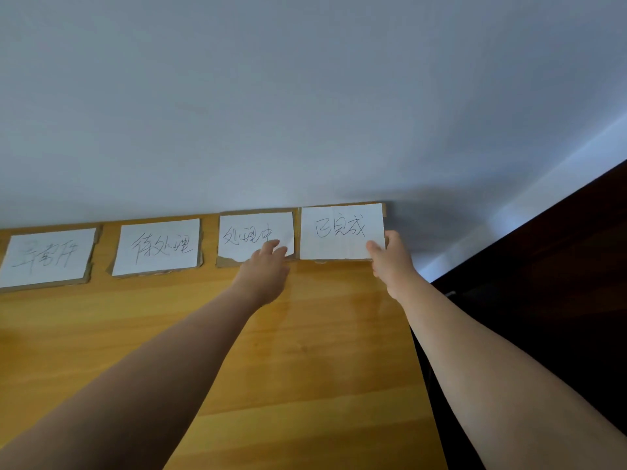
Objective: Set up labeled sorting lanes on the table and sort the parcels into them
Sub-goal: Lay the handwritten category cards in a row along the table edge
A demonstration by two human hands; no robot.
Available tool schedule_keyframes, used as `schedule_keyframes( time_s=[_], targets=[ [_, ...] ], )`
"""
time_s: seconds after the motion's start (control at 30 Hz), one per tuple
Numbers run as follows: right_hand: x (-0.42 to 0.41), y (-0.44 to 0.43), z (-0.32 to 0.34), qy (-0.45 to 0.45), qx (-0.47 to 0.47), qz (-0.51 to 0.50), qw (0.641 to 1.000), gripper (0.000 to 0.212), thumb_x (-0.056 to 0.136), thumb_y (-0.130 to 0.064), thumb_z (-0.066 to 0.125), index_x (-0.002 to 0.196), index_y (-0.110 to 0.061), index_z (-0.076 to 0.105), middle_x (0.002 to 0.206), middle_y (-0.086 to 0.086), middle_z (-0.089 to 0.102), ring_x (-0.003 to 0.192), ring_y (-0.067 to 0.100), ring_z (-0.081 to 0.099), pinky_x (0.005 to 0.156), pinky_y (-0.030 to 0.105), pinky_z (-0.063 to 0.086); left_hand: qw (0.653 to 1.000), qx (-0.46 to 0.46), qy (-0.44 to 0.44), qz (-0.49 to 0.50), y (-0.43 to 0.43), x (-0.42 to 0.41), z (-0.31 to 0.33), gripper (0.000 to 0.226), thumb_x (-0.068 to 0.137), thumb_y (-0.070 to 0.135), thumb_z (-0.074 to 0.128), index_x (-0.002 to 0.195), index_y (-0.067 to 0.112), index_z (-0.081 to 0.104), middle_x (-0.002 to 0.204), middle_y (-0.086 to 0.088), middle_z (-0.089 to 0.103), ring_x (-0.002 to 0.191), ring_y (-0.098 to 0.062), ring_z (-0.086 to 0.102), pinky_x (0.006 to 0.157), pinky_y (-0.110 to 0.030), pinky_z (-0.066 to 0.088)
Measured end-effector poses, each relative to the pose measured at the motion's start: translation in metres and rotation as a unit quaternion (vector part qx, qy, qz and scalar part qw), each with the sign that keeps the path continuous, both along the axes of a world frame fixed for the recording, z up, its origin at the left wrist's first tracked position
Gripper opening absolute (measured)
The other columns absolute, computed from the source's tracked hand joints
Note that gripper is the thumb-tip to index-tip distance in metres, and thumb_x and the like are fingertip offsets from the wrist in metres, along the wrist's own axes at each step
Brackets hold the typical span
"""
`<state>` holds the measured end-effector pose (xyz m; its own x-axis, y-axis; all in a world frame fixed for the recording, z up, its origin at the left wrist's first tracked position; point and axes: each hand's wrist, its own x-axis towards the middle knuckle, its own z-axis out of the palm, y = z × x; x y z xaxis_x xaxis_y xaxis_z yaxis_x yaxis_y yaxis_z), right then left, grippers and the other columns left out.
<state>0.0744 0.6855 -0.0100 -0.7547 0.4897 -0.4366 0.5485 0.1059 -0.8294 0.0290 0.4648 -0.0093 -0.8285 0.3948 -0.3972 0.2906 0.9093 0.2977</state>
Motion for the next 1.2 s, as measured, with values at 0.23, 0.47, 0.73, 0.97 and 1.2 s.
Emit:
schedule_keyframes(
  time_s=[0.23,0.47,0.73,0.97,1.2],
  targets=[
    [-0.021,0.009,-0.019,-0.046,0.083,0.018,0.995,0.034,0.098,-0.011,0.046,0.131,-0.005,0.041,0.118,0.007,0.054,0.1,0.023,0.052,0.075,0.029,0.043,0.99,-0.106,0.03,-0.084,0.009,-0.012,-0.018,0.053,0.1,0.037,0.039,0.149,0.019,0.026,0.155,-0.005,0.025,0.138,-0.028,0.032,0.107,-0.044,0.034],
    [-0.024,0.012,-0.039,-0.109,0.25,0.054,0.961,0.053,0.082,-0.04,0.066,0.118,-0.007,0.047,0.117,0.012,0.058,0.104,0.032,0.057,0.083,0.045,0.053,0.983,-0.127,0.075,-0.108,0.006,-0.014,-0.024,0.051,0.1,0.043,0.033,0.149,0.028,0.025,0.152,-0.006,0.027,0.135,-0.027,0.034,0.105,-0.042,0.034],
    [-0.031,0.011,-0.046,-0.139,0.357,0.036,0.923,0.07,0.08,-0.058,0.063,0.121,-0.003,0.048,0.124,0.015,0.053,0.115,0.032,0.049,0.093,0.044,0.045,0.988,-0.096,0.082,-0.086,0.006,-0.013,-0.028,0.049,0.1,0.042,0.036,0.147,0.029,0.031,0.151,-0.007,0.029,0.135,-0.028,0.033,0.107,-0.043,0.032],
    [-0.051,0.006,-0.051,-0.142,0.381,0.009,0.913,0.074,0.081,-0.059,0.062,0.123,-0.001,0.045,0.128,0.017,0.05,0.118,0.033,0.048,0.095,0.042,0.038,0.989,-0.067,0.1,-0.081,0.004,-0.018,-0.026,0.044,0.1,0.04,0.035,0.143,0.029,0.039,0.147,-0.005,0.037,0.134,-0.026,0.035,0.106,-0.041,0.032],
    [-0.053,0.003,-0.044,-0.111,0.472,0.057,0.873,0.062,0.082,-0.053,0.063,0.119,-0.008,0.041,0.126,0.014,0.044,0.115,0.031,0.044,0.091,0.043,0.037,0.99,-0.041,0.118,-0.066,-0.002,-0.01,-0.017,0.041,0.1,0.038,0.038,0.139,0.025,0.045,0.14,-0.003,0.046,0.129,-0.025,0.041,0.103,-0.04,0.035]
  ],
)
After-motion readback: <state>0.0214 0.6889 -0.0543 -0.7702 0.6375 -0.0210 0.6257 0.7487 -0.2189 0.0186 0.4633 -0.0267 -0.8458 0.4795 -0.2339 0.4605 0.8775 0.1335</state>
